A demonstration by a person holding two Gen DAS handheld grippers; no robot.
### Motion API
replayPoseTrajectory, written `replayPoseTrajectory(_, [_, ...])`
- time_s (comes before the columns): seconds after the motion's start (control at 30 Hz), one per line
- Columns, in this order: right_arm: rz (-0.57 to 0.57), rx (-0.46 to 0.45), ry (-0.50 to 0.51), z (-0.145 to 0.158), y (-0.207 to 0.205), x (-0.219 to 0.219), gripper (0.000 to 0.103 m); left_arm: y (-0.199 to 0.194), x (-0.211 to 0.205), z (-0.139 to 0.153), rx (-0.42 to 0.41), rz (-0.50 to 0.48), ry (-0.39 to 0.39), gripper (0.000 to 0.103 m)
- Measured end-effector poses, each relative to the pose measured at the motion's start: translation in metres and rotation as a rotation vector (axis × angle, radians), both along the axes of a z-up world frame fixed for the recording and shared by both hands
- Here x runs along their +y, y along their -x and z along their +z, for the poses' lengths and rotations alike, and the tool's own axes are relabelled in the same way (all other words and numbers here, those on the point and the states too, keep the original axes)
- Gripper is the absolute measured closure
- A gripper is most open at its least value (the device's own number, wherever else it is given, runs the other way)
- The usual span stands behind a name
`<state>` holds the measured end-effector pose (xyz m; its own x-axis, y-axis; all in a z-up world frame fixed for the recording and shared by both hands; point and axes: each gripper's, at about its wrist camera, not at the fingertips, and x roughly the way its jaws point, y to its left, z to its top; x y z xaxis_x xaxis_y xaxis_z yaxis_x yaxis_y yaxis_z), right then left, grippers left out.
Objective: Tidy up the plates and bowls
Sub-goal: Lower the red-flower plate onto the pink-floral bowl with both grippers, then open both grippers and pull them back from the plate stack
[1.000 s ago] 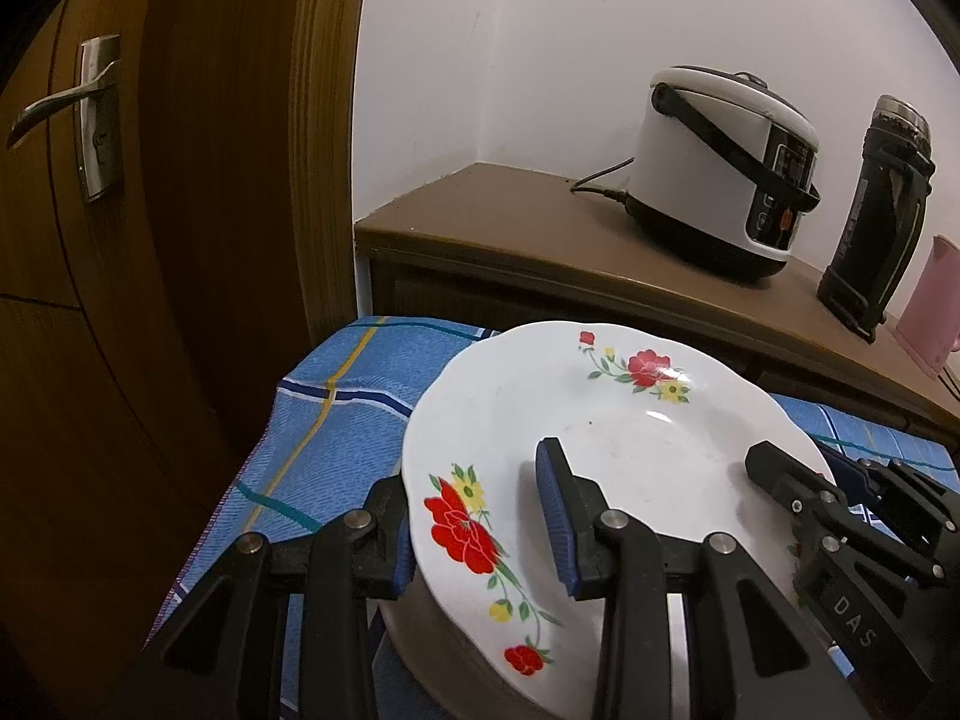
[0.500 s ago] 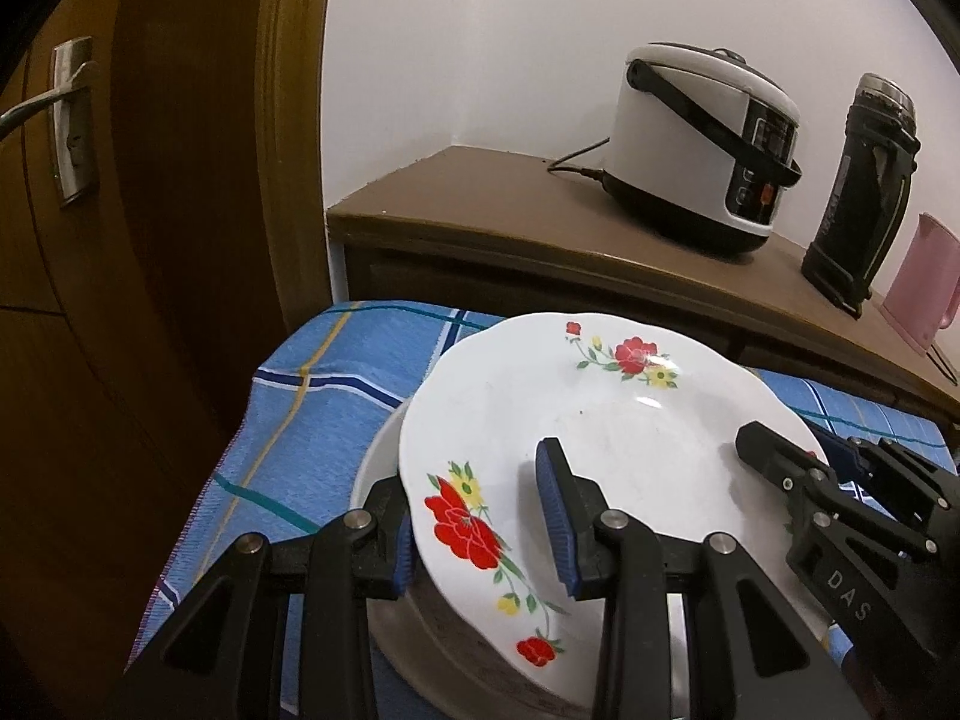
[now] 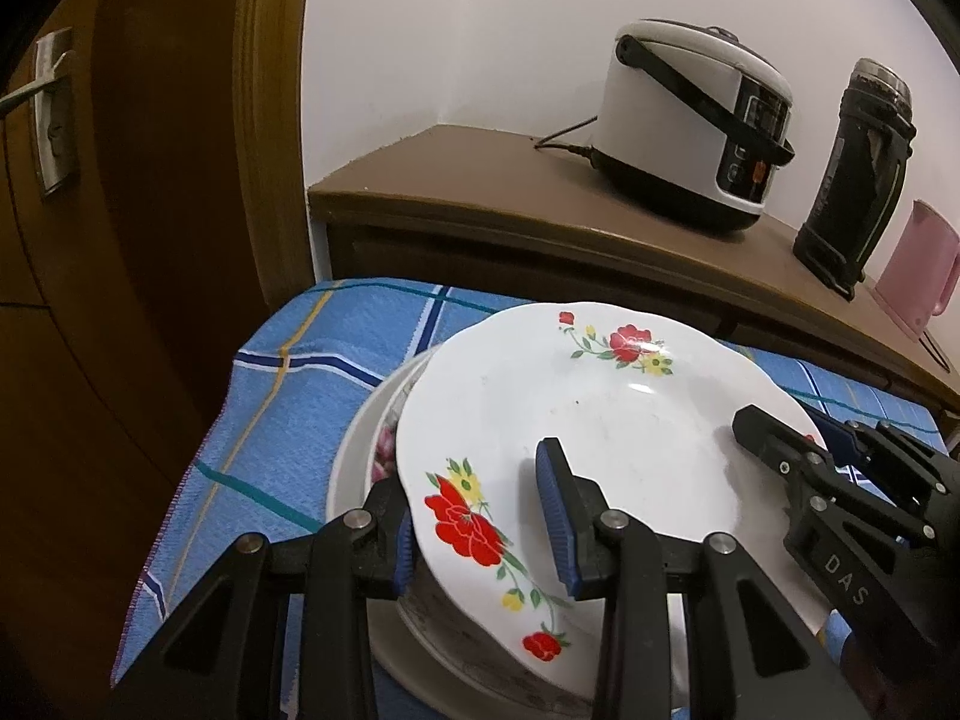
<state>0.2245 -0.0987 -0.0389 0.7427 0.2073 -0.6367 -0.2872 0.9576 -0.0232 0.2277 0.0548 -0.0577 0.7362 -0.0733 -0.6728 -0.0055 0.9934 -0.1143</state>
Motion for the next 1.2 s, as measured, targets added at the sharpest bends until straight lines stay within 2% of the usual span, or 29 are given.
replayPoseTrajectory(0.33, [0.013, 0.008, 0.045, -0.001, -0.003, 0.004, 0.072, 0.003, 0.002, -0.003, 0.008, -0.011, 0.015, 0.066])
replayPoseTrajectory(0.8, [0.038, 0.027, 0.034, -0.005, -0.006, 0.003, 0.069, 0.009, 0.001, -0.001, -0.01, -0.009, 0.03, 0.066])
replayPoseTrajectory(0.9, [0.06, 0.045, 0.029, -0.006, -0.009, 0.003, 0.067, 0.011, 0.001, 0.0, -0.021, -0.001, 0.024, 0.062])
replayPoseTrajectory(0.97, [0.077, 0.055, 0.027, -0.006, -0.01, 0.005, 0.067, 0.012, 0.001, 0.002, -0.029, 0.006, 0.018, 0.051])
replayPoseTrajectory(1.13, [0.083, 0.057, 0.026, -0.007, -0.013, 0.003, 0.062, 0.013, 0.001, 0.003, -0.033, -0.001, 0.019, 0.049])
replayPoseTrajectory(1.17, [0.082, 0.056, 0.021, -0.007, -0.013, 0.002, 0.059, 0.013, 0.002, 0.003, -0.034, -0.001, 0.018, 0.049])
replayPoseTrajectory(1.2, [0.078, 0.051, 0.015, -0.007, -0.012, 0.001, 0.051, 0.013, 0.001, 0.003, -0.035, -0.001, 0.017, 0.049])
